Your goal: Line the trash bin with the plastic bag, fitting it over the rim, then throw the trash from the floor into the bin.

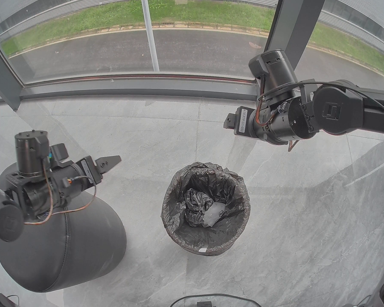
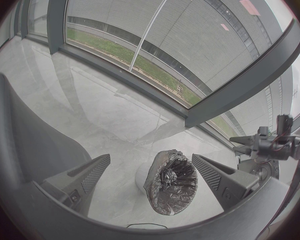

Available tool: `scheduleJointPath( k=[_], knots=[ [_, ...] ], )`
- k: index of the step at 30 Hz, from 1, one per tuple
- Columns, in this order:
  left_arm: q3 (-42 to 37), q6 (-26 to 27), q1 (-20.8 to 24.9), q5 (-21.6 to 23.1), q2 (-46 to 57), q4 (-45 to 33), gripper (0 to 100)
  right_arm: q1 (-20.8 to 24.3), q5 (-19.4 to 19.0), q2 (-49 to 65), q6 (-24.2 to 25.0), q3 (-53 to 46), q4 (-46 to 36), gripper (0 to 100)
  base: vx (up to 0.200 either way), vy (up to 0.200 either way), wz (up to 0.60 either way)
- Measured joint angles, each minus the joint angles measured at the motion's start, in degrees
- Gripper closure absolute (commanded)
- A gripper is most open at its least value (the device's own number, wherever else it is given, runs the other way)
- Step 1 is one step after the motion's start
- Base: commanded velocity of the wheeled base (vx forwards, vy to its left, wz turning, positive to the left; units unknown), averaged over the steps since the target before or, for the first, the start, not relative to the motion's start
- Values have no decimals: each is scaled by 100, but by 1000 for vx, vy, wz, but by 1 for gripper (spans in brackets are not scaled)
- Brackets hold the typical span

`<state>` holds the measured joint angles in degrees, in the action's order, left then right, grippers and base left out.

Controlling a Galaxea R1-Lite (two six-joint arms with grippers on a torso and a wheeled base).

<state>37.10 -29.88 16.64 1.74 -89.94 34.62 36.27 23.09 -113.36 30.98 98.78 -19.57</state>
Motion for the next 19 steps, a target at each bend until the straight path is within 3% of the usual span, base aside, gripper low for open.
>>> scheduleJointPath(
  k=[7,19],
  knots=[
    [273,66,-13,-165,1643,-1677,0,46,477,479,-555,-1318,1002,0,0,0,0],
    [311,95,44,-217,3940,-3495,0,-269,701,2333,-1174,-3345,1629,0,0,0,0]
  ],
)
